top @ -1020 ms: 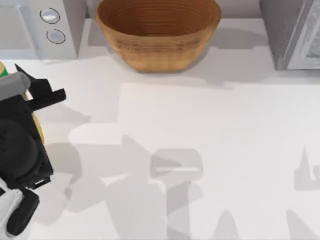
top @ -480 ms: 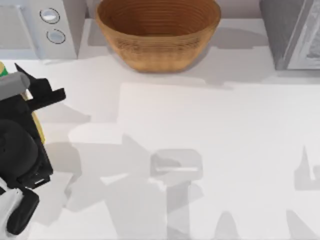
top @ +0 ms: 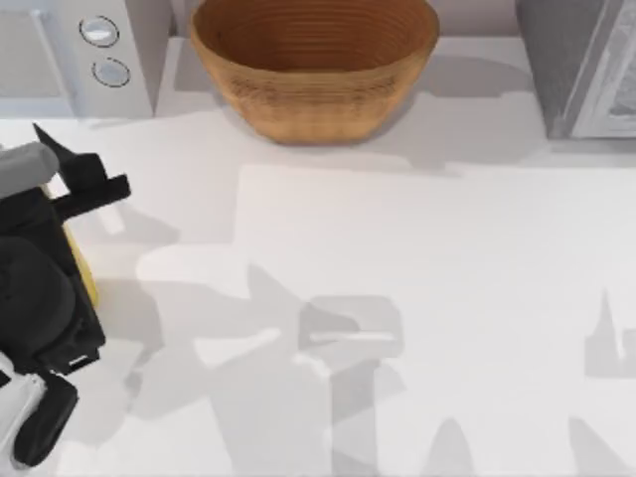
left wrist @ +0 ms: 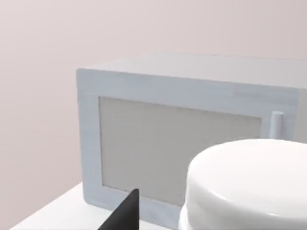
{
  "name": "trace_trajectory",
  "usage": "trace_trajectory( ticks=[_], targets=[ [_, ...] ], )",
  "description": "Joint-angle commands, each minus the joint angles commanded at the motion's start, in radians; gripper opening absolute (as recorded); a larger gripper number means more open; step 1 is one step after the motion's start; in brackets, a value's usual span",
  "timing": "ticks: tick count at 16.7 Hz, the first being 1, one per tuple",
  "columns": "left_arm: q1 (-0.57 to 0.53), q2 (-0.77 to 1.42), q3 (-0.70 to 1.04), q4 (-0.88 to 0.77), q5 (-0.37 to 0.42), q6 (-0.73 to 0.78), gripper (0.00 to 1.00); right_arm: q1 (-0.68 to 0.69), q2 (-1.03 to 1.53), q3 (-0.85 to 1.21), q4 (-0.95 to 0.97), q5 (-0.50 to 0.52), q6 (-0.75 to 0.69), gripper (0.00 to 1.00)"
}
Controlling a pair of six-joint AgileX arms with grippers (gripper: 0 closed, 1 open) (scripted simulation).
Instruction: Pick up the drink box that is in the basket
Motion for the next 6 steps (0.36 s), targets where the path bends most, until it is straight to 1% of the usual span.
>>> trace_trajectory(
  ticks=[1,6],
  targets=[
    [0.000,0.000,0.000,0.000,0.000,0.000,1.00,0.000,0.000,0.000,0.000,0.000,0.000,1.00],
    [0.000,0.000,0.000,0.000,0.000,0.000,1.00,0.000,0.000,0.000,0.000,0.000,0.000,1.00]
  ],
)
